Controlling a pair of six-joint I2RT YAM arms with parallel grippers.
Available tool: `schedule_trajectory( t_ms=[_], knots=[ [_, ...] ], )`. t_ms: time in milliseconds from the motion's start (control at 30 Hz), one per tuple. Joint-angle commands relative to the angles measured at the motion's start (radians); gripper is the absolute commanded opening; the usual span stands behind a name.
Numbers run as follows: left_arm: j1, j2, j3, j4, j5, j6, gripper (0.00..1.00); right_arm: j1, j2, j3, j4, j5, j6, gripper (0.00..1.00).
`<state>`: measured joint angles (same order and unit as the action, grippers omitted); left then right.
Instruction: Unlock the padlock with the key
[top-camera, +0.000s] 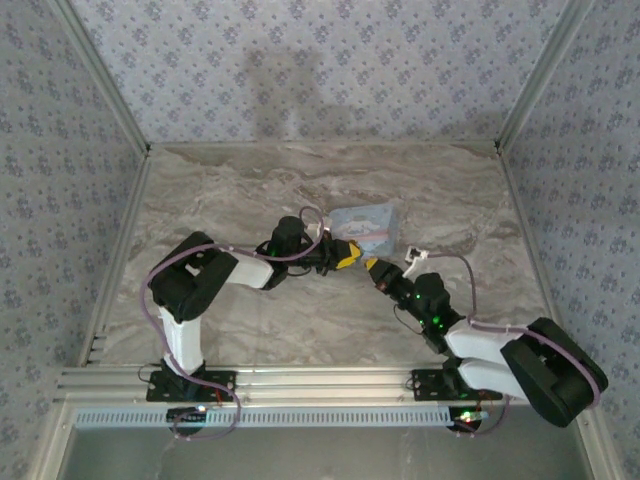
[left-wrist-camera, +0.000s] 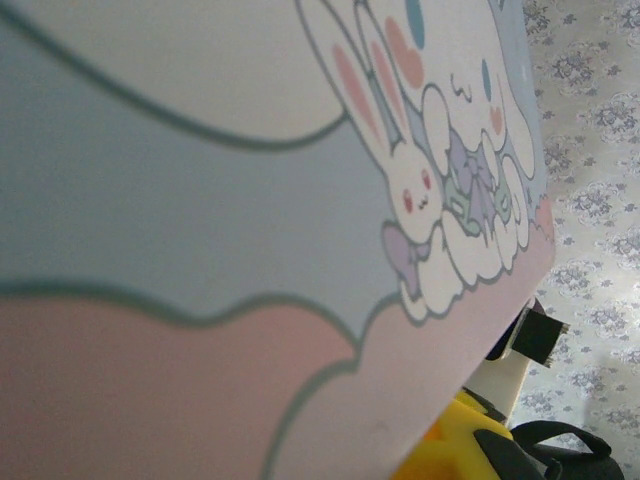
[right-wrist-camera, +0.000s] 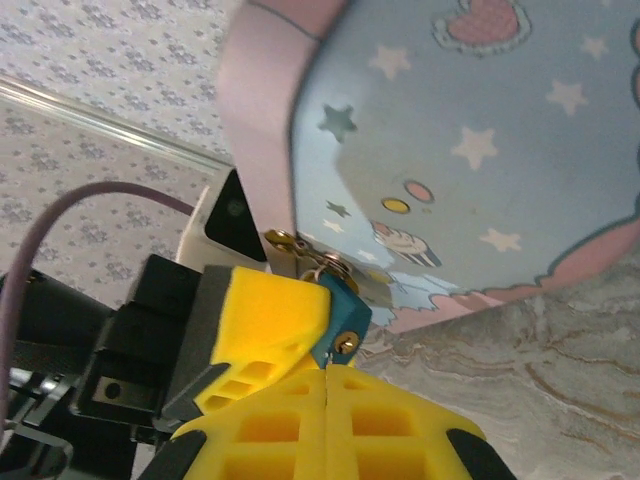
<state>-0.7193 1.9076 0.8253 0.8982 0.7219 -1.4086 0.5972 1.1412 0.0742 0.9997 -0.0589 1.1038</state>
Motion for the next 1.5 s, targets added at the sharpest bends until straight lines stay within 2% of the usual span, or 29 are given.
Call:
schedule_trajectory(
  t_ms=[0,433,867,1467],
  knots=[
    [0.005,0.01,0.003,0.051,0.027,-0.015,0.0,-0.008,-0.016,0.003,-0.021,0.005,-0.008,0.0],
    [-0.002,0.015,-0.005,0.106,0.018,-0.049,0.0,-0.007,0.091,0.017,0.085,0.004,0.005,0.0],
    [0.001,0.032,-0.012,0.161,-0.003,-0.082,0.0,-0.002,0.015,-0.007,0.036,0.039,0.004,0.0],
    [-0.026,0.05,0.0,0.245,-0.007,-0.138,0.0,-0.002,0.078,0.016,0.097,0.04,-0.008,0.0]
  ],
)
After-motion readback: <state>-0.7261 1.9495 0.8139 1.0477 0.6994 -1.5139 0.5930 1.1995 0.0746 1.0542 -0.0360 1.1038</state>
